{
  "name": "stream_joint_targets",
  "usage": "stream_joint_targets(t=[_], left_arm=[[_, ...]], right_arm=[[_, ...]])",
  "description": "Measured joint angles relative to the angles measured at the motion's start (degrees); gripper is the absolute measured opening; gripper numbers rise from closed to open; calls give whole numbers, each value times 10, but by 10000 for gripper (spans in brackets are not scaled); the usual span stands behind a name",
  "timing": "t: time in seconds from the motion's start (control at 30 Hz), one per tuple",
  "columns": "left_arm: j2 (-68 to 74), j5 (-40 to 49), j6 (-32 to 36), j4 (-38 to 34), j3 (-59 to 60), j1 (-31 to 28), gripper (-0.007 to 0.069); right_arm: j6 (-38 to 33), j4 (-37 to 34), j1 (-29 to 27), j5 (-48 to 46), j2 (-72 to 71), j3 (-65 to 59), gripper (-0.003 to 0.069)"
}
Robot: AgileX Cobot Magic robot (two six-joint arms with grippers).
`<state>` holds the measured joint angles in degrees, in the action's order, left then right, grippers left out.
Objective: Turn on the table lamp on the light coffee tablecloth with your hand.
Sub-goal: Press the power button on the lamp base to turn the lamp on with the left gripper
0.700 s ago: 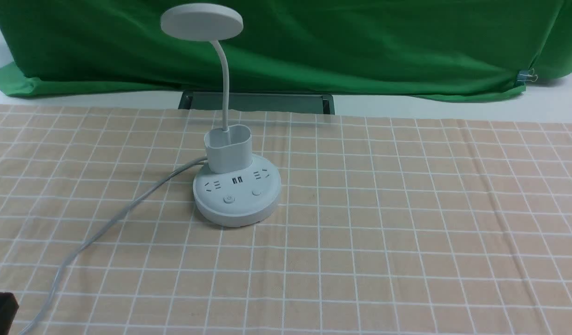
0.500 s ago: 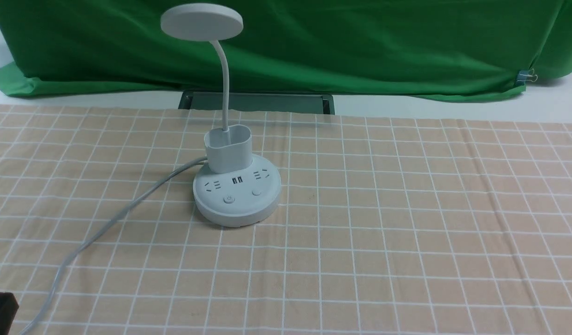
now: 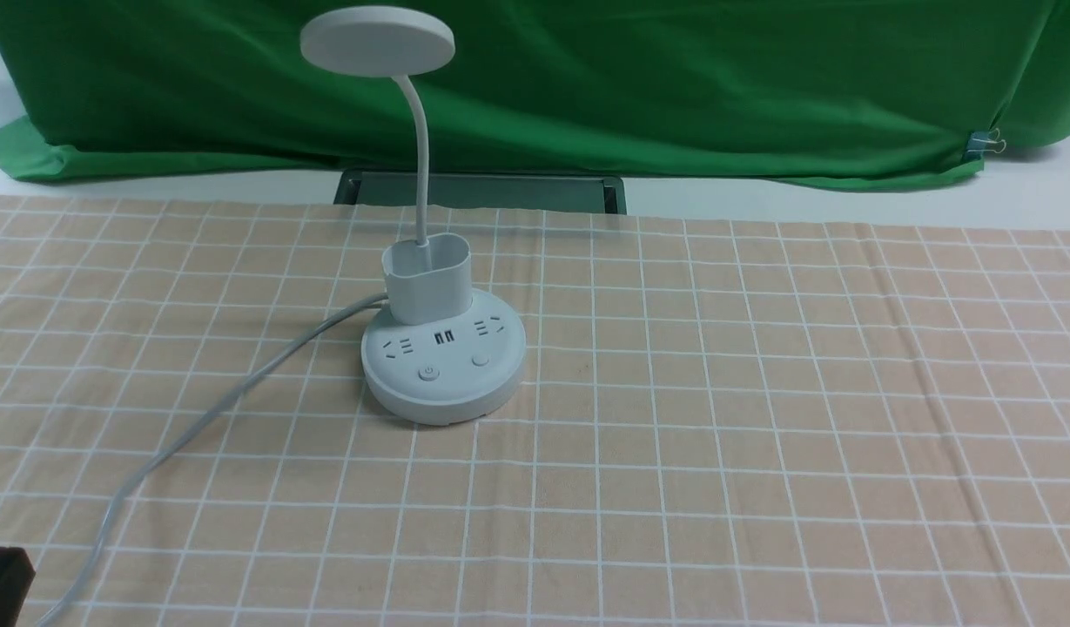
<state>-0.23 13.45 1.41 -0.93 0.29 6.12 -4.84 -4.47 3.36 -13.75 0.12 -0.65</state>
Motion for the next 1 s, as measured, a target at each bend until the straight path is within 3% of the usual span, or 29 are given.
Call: stream_joint_targets(t=[0.6,0.77,0.9,1.0], left_arm=[[0,-21,0,5,0,0,1],[0,-147,0,5,0,0,1],[0,-338,0,6,0,0,1],[0,-408,4,4,0,0,1]], right_arm=[[0,0,0,0,0,0,238],[0,0,0,0,0,0,238],[0,0,0,0,0,0,238],[0,0,0,0,0,0,238]])
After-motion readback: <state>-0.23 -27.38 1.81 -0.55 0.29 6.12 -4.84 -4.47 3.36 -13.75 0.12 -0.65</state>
